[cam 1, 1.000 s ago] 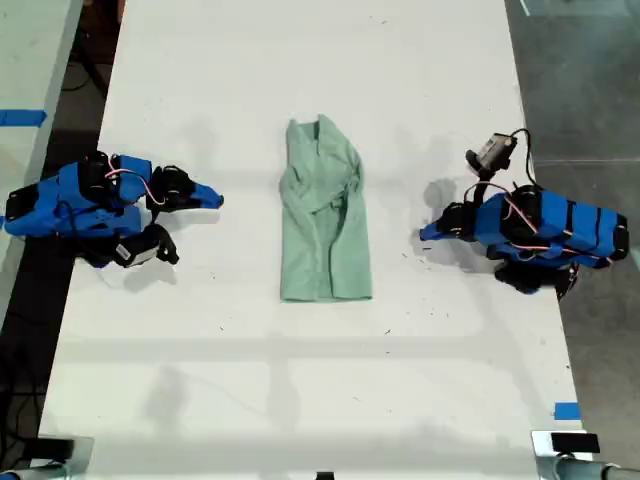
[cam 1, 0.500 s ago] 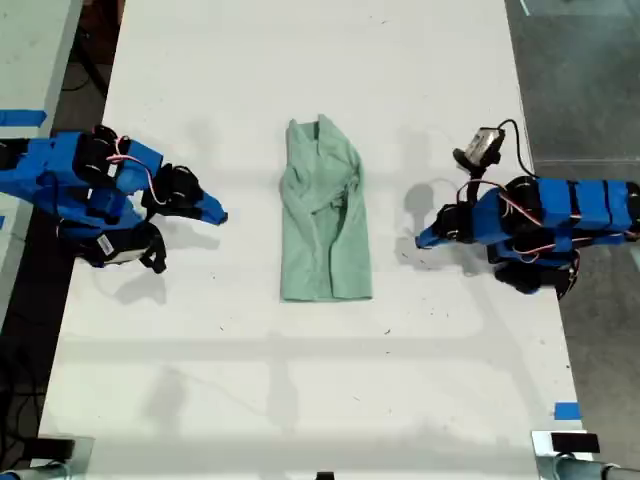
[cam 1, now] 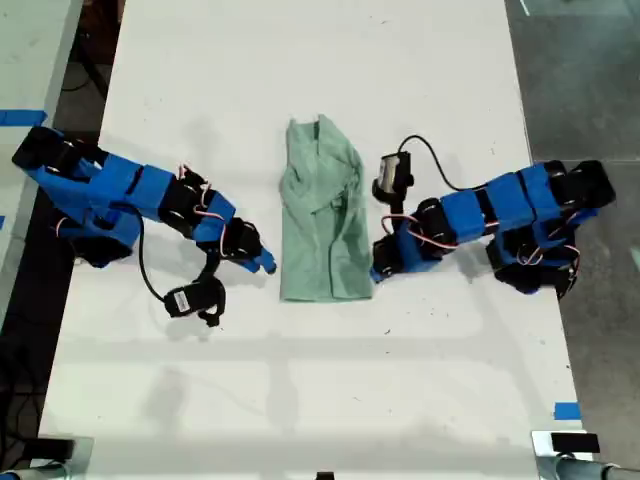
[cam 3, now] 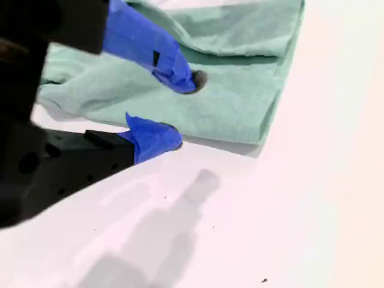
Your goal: Fold t shirt
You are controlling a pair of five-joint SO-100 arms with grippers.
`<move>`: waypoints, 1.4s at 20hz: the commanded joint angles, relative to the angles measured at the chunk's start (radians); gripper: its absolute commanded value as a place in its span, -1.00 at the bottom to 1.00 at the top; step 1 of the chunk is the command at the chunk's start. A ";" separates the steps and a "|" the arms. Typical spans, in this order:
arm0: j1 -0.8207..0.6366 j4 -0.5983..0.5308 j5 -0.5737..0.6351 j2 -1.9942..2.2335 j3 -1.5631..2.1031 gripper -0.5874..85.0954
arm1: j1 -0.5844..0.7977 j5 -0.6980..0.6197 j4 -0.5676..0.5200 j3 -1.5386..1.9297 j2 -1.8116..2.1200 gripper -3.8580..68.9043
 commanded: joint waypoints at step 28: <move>-0.023 0.250 -0.078 -0.787 -0.770 -0.99 | -0.028 0.055 0.057 -0.184 -0.314 -0.29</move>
